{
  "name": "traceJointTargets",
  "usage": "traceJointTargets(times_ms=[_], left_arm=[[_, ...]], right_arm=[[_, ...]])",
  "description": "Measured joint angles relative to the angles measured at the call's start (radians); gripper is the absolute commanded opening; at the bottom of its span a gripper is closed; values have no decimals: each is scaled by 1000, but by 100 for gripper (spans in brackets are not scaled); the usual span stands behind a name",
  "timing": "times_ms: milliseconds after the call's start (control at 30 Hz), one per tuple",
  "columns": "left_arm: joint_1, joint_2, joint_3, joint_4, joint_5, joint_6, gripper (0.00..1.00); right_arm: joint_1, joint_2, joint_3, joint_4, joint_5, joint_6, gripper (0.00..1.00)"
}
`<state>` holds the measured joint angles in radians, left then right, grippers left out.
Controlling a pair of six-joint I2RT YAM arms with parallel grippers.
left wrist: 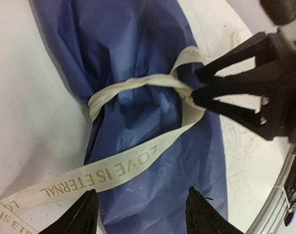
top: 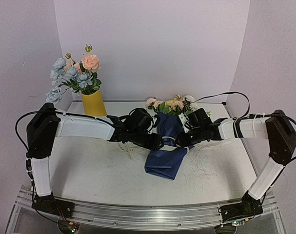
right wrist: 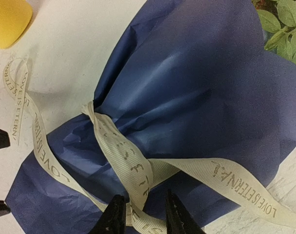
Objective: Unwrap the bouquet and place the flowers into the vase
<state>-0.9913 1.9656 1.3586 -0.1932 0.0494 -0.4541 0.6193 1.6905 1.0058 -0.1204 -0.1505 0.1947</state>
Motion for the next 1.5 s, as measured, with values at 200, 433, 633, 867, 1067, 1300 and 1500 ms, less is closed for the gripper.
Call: traceJointTargets(times_ms=[200, 433, 633, 867, 1067, 1300, 1500], left_arm=[[6, 18, 154, -46, -9, 77, 61], [24, 160, 343, -52, 25, 277, 60], [43, 268, 414, -61, 97, 494, 59], [69, 307, 457, -71, 158, 642, 59], [70, 361, 535, -69, 158, 693, 50], [69, 391, 552, -72, 215, 727, 21], [69, 391, 552, -72, 253, 745, 0]], right_arm=[[4, -27, -29, 5, -2, 10, 0], [4, -142, -117, 13, -2, 43, 0], [4, -211, -175, 39, -4, 92, 0], [4, -211, -182, 56, -17, 112, 0], [4, -215, -187, 62, -24, 125, 0], [4, -230, -201, 69, -23, 148, 0], [4, -250, -220, 76, -3, 185, 0]])
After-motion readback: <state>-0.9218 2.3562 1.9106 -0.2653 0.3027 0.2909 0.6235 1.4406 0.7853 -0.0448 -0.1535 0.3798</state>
